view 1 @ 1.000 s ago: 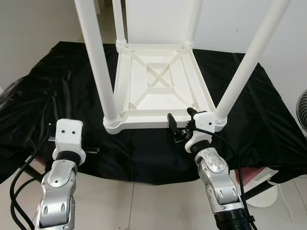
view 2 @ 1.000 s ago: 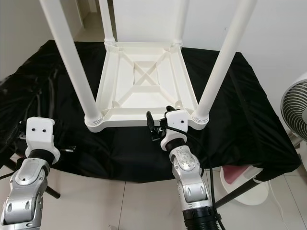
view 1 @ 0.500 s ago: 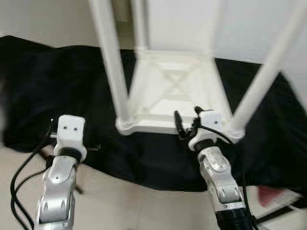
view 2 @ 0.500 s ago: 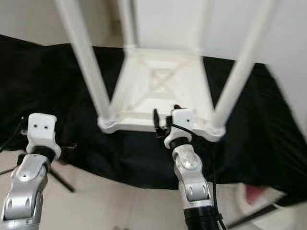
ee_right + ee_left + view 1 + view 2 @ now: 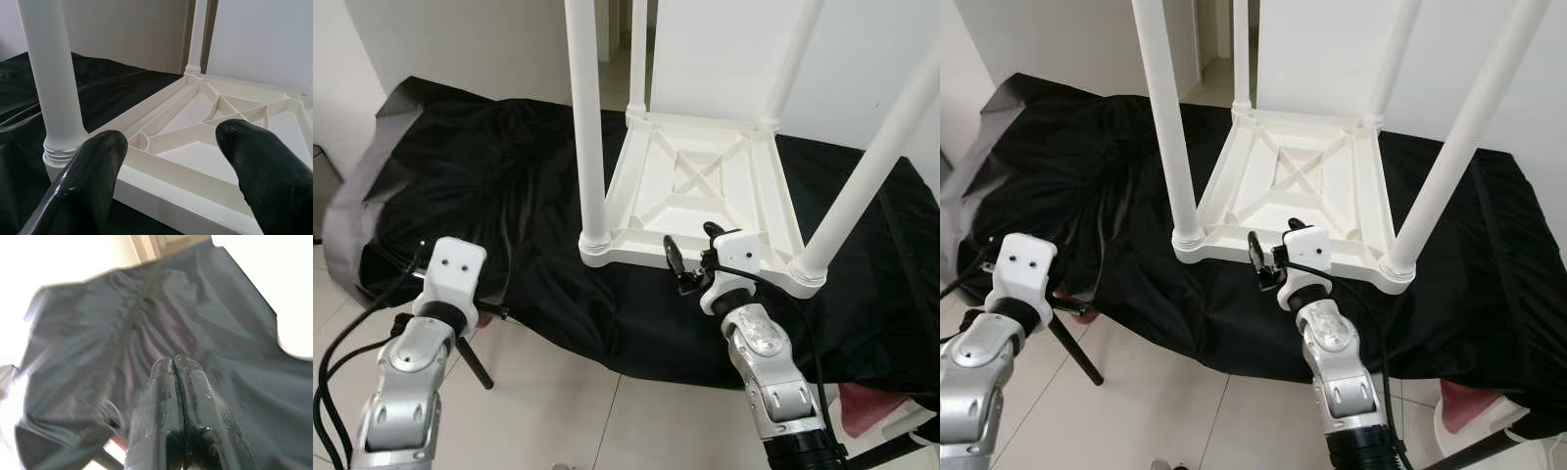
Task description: Building children table
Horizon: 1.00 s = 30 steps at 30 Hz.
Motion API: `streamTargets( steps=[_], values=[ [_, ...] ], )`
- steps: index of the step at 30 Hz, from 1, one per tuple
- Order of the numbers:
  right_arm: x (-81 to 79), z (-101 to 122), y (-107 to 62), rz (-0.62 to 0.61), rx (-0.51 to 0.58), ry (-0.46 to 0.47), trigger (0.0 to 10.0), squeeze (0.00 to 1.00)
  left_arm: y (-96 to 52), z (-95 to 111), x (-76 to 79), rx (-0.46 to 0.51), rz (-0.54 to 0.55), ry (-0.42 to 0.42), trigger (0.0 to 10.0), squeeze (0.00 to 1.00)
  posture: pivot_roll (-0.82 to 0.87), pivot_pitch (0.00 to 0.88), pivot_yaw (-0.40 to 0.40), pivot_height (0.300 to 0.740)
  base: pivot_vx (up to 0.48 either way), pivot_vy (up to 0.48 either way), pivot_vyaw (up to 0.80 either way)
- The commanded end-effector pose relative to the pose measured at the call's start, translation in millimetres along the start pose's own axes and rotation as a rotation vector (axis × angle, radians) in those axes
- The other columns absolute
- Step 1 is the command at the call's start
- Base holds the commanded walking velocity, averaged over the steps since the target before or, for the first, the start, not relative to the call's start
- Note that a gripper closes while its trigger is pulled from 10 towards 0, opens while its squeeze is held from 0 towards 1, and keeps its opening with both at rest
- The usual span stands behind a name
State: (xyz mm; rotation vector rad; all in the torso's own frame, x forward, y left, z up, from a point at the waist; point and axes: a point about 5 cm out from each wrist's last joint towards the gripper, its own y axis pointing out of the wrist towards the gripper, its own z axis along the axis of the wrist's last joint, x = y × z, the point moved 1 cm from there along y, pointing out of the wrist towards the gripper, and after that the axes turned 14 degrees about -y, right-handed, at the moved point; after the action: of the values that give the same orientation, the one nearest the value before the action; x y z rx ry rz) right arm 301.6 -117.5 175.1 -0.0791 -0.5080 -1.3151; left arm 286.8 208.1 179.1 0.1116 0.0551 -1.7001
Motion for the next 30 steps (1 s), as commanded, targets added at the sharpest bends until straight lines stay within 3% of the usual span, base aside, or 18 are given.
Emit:
streamTargets(
  steps=[1,8,14,20,30],
  values=[
    [-1.5,-0.1,0.0,0.001,-0.002,0.006,10.0,0.0,1.3,-0.2,-3.6,-0.001,0.018,-0.007,10.0,0.0,-0.02,0.054,0.028,0.74,0.0,0.439,0.0],
    [-6.3,-0.3,-1.2,0.006,-0.006,0.018,10.0,0.0,5.1,4.4,0.6,0.034,0.032,0.011,10.0,0.0,-0.02,0.057,0.029,0.74,0.0,0.444,0.0],
    [-6.2,-0.3,-0.9,0.008,-0.008,0.018,10.0,0.0,6.6,7.8,13.9,0.052,-0.028,0.026,10.0,0.0,-0.02,0.06,0.028,0.74,0.0,0.0,0.0],
    [-4.3,0.6,-0.3,-0.006,-0.005,0.031,10.0,0.0,6.4,6.6,29.0,0.056,-0.1,0.032,10.0,0.0,-0.02,0.061,0.029,0.74,0.0,-0.423,0.0],
    [-4.7,-0.6,-0.6,-0.009,-0.011,0.031,10.0,0.0,8.0,5.0,25.0,0.042,-0.079,0.013,10.0,0.0,-0.02,0.061,0.032,0.74,0.0,-0.025,0.0]
  ],
)
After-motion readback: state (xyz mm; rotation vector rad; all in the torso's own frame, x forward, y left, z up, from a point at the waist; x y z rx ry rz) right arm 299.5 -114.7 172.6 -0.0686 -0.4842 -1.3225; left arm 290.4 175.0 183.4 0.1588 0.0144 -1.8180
